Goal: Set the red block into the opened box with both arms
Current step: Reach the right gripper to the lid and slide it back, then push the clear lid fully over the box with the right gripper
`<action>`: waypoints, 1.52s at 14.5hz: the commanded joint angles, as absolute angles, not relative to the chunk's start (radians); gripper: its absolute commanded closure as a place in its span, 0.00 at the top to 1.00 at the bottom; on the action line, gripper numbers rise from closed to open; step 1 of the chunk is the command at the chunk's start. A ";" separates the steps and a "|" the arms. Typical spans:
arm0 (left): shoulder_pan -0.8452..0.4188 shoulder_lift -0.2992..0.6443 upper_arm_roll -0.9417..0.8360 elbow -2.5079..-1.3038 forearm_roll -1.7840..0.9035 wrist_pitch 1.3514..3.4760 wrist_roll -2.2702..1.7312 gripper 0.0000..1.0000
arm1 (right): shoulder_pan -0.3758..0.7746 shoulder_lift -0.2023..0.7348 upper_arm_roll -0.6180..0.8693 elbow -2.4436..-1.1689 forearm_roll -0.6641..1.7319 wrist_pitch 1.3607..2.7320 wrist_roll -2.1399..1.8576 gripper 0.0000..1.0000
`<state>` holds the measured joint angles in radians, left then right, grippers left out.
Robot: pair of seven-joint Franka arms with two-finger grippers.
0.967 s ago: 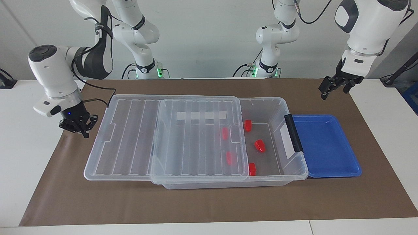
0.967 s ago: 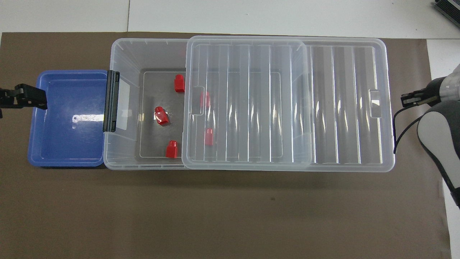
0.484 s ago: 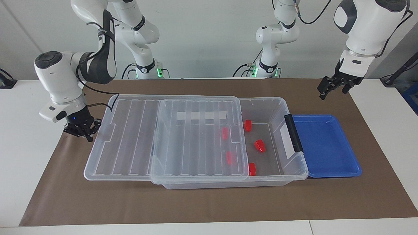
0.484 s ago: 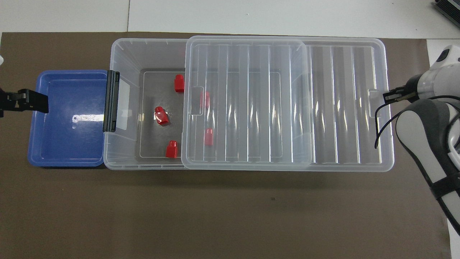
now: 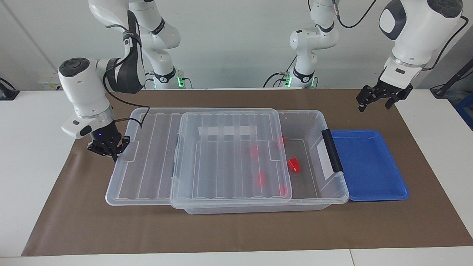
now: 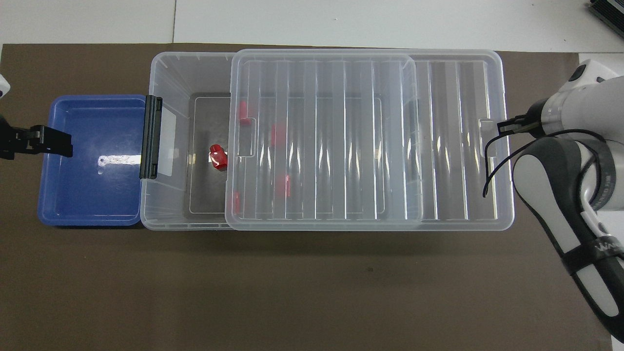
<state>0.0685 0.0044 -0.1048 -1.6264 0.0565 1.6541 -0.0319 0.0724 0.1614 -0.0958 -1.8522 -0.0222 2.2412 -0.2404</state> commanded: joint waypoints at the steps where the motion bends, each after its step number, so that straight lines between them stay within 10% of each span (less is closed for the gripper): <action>1: 0.068 -0.014 -0.104 -1.640 0.038 1.672 -0.012 1.00 | 0.098 0.172 -0.094 -1.847 -0.015 2.261 -0.193 0.00; 22: -0.041 -0.008 -0.012 -1.592 0.038 1.612 -0.026 1.00 | 0.239 0.179 -0.080 -1.850 0.126 2.263 -0.094 0.00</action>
